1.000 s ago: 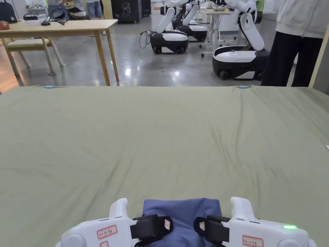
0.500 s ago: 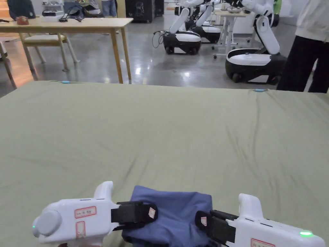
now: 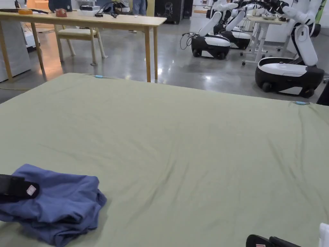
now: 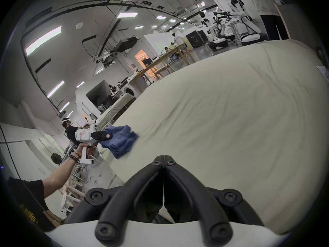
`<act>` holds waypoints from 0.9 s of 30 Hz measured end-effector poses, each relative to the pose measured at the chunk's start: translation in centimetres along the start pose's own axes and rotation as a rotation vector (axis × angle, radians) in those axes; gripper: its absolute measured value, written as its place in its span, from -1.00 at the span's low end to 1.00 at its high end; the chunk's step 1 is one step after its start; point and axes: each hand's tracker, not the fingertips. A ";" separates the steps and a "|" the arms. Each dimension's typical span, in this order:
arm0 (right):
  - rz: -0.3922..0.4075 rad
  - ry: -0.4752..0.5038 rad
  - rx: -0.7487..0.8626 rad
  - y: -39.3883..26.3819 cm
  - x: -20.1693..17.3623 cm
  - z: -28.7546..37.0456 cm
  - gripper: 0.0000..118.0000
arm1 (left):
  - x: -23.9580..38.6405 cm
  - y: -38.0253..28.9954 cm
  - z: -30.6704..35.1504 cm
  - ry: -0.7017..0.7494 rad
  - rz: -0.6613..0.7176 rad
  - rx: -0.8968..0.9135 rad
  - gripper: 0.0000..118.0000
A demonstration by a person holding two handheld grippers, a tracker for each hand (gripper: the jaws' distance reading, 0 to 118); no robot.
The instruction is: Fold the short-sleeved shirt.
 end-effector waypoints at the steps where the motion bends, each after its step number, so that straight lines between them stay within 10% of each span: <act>1: 0.001 -0.015 0.000 -0.2 0.1 0.1 -0.98 | -0.5 -0.3 -0.2 0.036 -0.006 0.000 -0.60; 4: -0.018 -0.025 -0.012 -0.4 0.5 0.3 -0.98 | -3.4 -0.4 -1.7 0.066 0.044 -0.011 -0.46; 6: -0.020 -0.032 -0.020 -0.5 0.5 0.5 -0.98 | -1.3 -0.5 -1.2 0.080 0.061 0.017 0.91; 11: 0.006 -0.037 -0.011 -0.2 0.3 1.8 -0.98 | -1.1 0.0 4.5 0.127 0.086 0.239 0.95; 13: -0.015 -0.013 0.014 -0.2 0.3 2.8 -0.98 | 0.8 -0.8 7.6 0.200 0.037 0.396 0.77; 17: 0.007 -0.030 0.076 -0.5 -0.3 5.5 -0.98 | 7.3 -4.1 10.1 0.104 -0.153 0.522 -0.82; 22: 0.084 -0.186 0.168 -0.8 -0.1 9.5 -0.98 | 26.8 -12.1 4.2 0.528 -0.280 0.690 -1.00; 27: 0.259 -0.349 0.317 2.2 -1.4 14.5 -0.98 | 37.9 -12.8 -0.7 0.277 -0.308 0.688 -1.00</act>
